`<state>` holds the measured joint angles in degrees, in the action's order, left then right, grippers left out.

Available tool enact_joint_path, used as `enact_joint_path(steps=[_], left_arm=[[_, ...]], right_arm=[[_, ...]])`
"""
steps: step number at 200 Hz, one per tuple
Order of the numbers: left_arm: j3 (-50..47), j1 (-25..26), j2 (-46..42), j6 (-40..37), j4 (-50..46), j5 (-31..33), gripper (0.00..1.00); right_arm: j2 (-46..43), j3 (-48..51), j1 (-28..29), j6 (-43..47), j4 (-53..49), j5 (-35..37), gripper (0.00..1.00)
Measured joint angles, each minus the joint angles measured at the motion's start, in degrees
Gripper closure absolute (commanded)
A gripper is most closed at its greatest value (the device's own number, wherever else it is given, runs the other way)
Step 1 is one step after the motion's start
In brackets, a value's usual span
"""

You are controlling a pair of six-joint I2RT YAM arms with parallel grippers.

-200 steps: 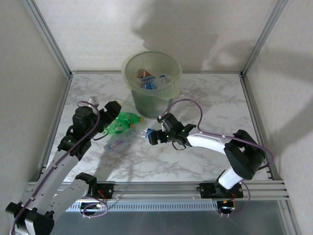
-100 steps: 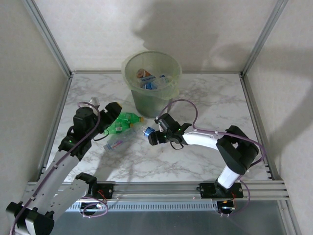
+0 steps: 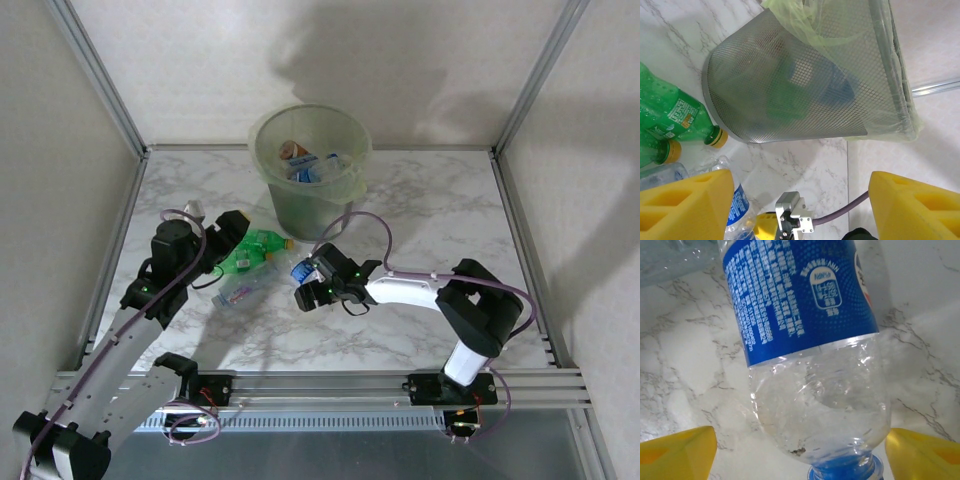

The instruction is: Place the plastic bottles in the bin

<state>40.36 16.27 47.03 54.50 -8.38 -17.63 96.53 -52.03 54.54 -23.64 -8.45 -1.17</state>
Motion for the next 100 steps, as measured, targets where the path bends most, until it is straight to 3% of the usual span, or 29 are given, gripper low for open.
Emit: enact_joint_path(steps=[100], left_arm=[[0.00,-0.42,0.48,0.48,0.83,-0.87,0.31]], right_arm=[[1.29,-1.79,2.54,-0.52,-2.73,1.60,0.34]])
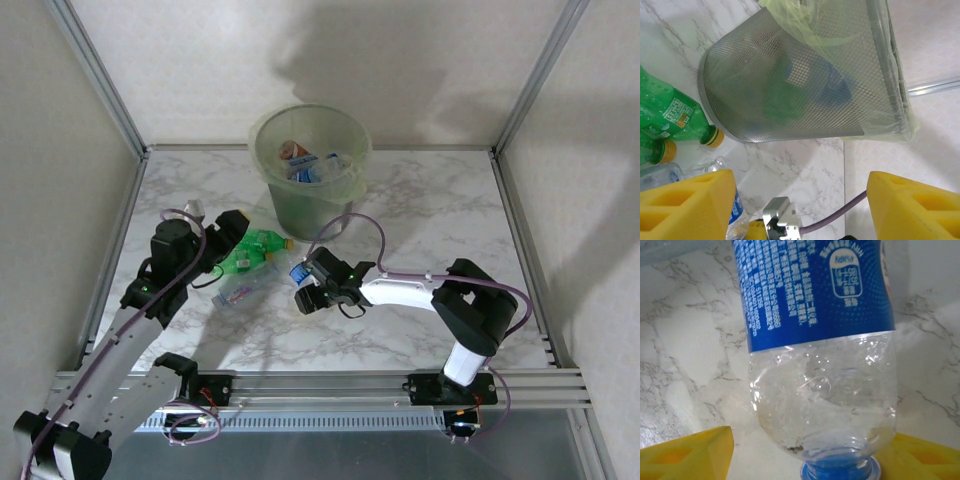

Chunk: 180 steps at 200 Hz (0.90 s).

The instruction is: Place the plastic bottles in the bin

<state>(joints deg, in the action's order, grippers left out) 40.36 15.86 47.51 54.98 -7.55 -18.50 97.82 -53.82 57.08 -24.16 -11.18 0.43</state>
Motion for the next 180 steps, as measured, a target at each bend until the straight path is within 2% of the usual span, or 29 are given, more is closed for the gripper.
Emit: enact_joint_path(steps=[32,132,180], left_arm=[[0.00,-0.22,0.61,0.39,0.09,-0.17,0.31],[0.00,-0.74,0.59,0.39,0.07,-0.42,0.32],[0.00,-1.07,0.59,0.39,0.07,-0.63,0.32]], right_arm=[[0.00,0.00,0.68,-0.87,-0.26,0.63,0.43],[0.00,0.00,1.53,-1.22,-0.66,1.51,0.55],[0.00,0.26,1.86,-2.01,-0.61,2.16,0.67]])
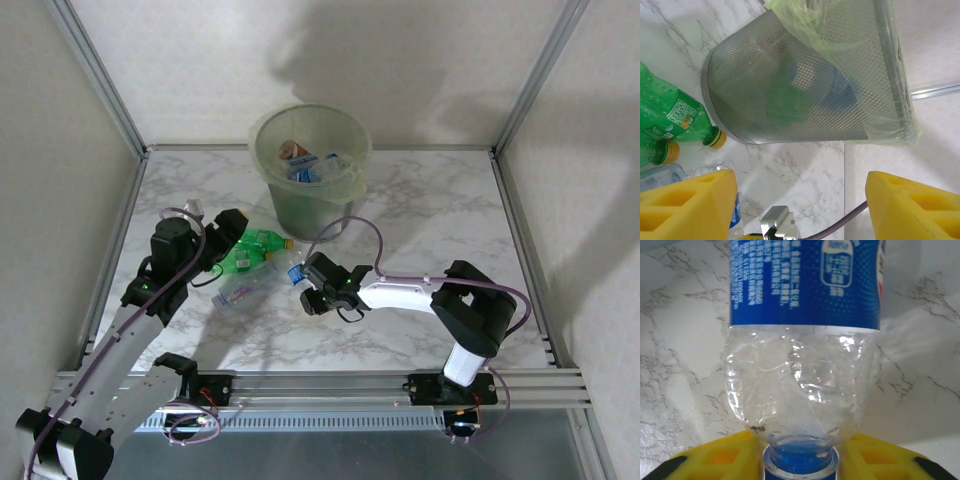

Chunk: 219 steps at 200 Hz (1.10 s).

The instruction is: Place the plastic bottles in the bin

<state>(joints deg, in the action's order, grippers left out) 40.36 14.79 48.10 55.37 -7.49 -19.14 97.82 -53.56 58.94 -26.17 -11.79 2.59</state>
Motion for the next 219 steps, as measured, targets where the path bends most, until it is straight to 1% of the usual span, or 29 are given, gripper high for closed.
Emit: enact_joint_path(steps=[29,65,105,118,120,123,155,193,219], left_arm=[[0.00,0.00,0.00,0.00,0.00,-0.02,0.30],[0.00,-0.02,0.00,-0.04,0.00,-0.63,0.20],[0.00,-0.07,0.13,-0.28,0.13,-2.23,0.10],[0.00,-0.04,0.61,-0.57,0.96,-4.07,0.05],[0.00,-0.04,0.74,-0.52,1.09,-4.35,0.02],[0.00,-0.04,0.92,-0.85,1.44,-4.81,0.01],[0.02,0.66,3.23,-1.90,2.89,-9.49,0.00],[0.26,3.67,5.33,-3.76,2.93,-12.31,0.00],[0.39,4.28,5.38,-4.24,3.41,-13.81,0.00]], right_arm=[[-0.26,0.11,0.55,-0.22,-0.04,0.83,0.73],[-2.60,0.55,1.75,-0.26,-1.36,2.36,0.74],[-9.77,0.55,3.65,-1.09,-2.64,5.11,0.74],[-12.04,0.50,4.24,-1.53,-2.73,5.90,0.74],[-12.35,0.46,4.33,-1.53,-2.82,6.08,0.73],[-12.79,0.37,4.46,-1.60,-2.97,6.27,0.73],[-16.35,-1.95,5.77,-1.75,-4.50,7.91,0.73],[-17.88,-7.28,7.06,-1.68,-5.46,8.98,0.73],[-17.84,-10.62,8.63,-1.51,-6.43,9.79,0.73]])
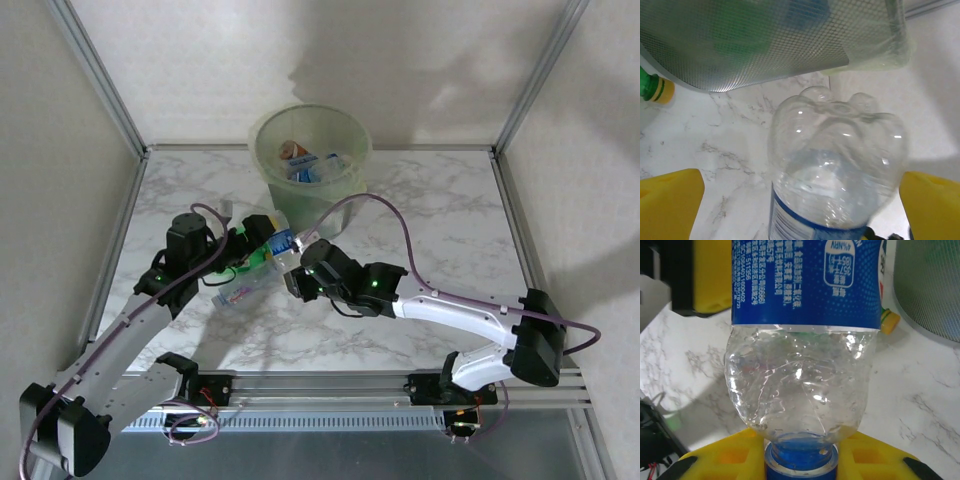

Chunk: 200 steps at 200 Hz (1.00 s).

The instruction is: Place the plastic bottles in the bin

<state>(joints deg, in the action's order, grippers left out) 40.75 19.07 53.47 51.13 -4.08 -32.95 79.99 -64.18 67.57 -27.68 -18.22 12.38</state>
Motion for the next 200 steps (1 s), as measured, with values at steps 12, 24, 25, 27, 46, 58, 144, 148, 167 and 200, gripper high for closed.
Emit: enact_joint_path(steps=[12,24,25,27,46,58,144,148,167,200], left_arm=[[0.11,0.00,-0.02,-0.15,0.61,-0.50,0.00],[0.26,0.02,0.00,-0.26,1.07,-0.76,0.00],[0.26,0.02,-0.02,-0.31,1.07,-0.76,0.00],[0.28,0.02,-0.02,-0.33,1.09,-0.79,0.00],[0.39,0.02,0.00,-0.39,1.44,-0.83,0.05],[0.39,0.02,0.15,-0.42,1.62,-0.94,0.09],[0.59,-1.40,-0.39,0.92,3.48,-1.57,0.43],[0.55,-1.46,-0.52,1.11,3.74,-1.57,0.44],[-0.39,-1.81,-1.40,2.64,5.77,-1.57,0.48],[-2.49,-2.21,-3.10,7.67,10.62,-0.87,0.50]], right_arm=[[0.24,-1.31,0.63,0.04,-0.96,0.15,0.73],[0.66,-2.38,1.16,0.13,-1.55,0.52,0.73],[0.74,-2.51,1.22,0.17,-1.62,0.55,0.73],[0.83,-2.67,1.31,0.26,-1.75,0.66,0.73],[1.57,-3.91,2.14,0.70,-2.54,1.16,0.73],[1.99,-4.46,2.58,1.14,-2.86,1.36,0.73],[2.29,-4.94,2.97,1.60,-3.67,1.62,0.73],[2.27,-5.01,2.97,1.62,-3.58,1.68,0.73],[1.84,-5.25,2.99,2.10,-3.37,2.21,0.69],[0.31,-5.25,3.10,1.01,-3.72,4.33,0.27]])
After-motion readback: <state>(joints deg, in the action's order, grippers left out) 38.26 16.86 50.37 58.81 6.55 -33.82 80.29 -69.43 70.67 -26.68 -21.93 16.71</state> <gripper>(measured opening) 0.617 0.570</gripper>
